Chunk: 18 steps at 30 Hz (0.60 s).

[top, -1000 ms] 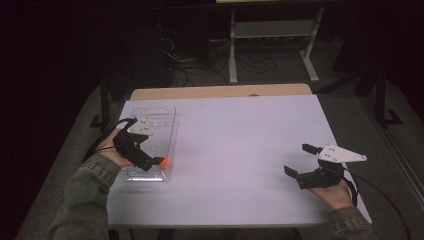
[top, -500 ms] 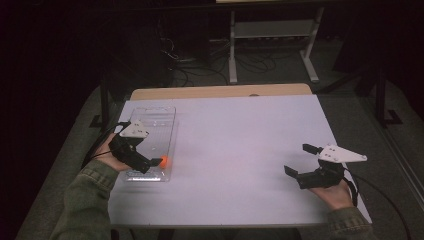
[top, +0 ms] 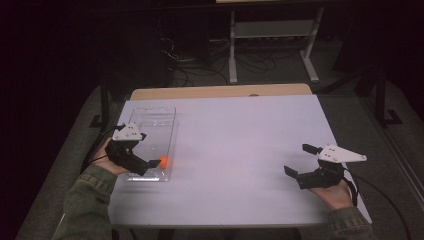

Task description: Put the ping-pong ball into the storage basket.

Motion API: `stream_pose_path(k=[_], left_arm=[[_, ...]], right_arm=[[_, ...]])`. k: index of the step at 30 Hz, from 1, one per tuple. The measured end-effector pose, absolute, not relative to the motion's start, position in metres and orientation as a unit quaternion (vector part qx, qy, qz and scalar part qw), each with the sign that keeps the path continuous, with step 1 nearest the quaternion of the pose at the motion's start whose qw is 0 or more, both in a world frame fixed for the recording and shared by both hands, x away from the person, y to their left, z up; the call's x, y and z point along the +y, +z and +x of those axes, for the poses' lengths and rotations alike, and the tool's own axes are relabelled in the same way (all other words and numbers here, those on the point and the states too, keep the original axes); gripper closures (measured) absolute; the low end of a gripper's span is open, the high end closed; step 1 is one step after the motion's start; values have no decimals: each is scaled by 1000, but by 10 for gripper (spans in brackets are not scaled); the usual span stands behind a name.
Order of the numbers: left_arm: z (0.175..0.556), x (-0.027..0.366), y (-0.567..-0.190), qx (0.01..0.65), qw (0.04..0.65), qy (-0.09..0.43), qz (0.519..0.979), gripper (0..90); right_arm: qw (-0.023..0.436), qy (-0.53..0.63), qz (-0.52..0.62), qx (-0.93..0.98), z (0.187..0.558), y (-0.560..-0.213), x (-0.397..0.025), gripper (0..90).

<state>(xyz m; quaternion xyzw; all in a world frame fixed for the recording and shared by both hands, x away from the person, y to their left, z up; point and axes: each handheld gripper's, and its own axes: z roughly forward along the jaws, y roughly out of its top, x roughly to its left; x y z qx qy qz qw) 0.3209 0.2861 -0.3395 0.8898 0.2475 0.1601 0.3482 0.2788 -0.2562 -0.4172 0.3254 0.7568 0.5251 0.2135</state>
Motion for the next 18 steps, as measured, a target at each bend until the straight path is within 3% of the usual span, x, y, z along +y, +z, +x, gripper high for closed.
stream_pose_path(k=[18], left_arm=[[308, 295, -360, 237, 380, 151, 881, 0]], right_arm=[[212, 523, 327, 758, 279, -418, -256, 0]])
